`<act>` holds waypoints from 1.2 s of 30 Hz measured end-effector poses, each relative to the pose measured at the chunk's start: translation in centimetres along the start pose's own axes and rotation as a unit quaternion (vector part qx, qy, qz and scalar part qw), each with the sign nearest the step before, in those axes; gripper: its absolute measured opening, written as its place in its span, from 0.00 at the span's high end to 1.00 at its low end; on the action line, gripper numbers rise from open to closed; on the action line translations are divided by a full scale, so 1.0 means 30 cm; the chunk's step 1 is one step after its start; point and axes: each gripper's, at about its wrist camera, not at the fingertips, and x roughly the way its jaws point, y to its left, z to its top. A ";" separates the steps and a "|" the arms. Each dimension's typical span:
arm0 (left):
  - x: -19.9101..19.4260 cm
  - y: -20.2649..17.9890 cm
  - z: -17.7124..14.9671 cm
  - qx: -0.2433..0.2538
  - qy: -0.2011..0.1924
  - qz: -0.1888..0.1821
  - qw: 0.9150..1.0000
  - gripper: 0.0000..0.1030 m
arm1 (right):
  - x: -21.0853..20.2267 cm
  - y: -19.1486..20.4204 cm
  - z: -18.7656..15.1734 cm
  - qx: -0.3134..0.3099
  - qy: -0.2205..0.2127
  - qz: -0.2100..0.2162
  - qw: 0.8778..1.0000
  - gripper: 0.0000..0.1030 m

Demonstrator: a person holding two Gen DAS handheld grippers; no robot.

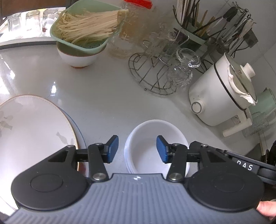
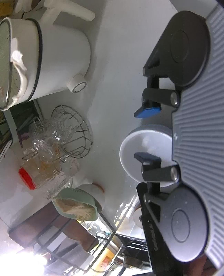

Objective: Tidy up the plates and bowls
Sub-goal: 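Lower the white bowl into the nested blue bowls with the left gripper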

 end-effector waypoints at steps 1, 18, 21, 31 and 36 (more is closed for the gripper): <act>-0.002 0.002 0.001 0.000 0.002 0.000 1.000 0.45 | 0.004 -0.004 0.001 0.006 0.004 0.001 1.000 0.54; 0.086 0.030 -0.015 -0.016 0.030 -0.015 0.999 0.41 | 0.102 -0.079 -0.033 0.081 0.055 0.024 0.995 0.55; 0.109 0.039 -0.021 -0.021 0.036 -0.012 0.999 0.42 | 0.135 -0.090 -0.043 0.090 0.063 0.026 0.994 0.56; 0.155 0.041 -0.029 -0.039 0.045 -0.023 0.998 0.43 | 0.166 -0.116 -0.069 0.118 0.056 0.035 0.991 0.64; 0.172 0.034 -0.036 -0.036 0.061 -0.022 0.997 0.54 | 0.174 -0.118 -0.083 0.116 0.054 0.035 0.991 0.69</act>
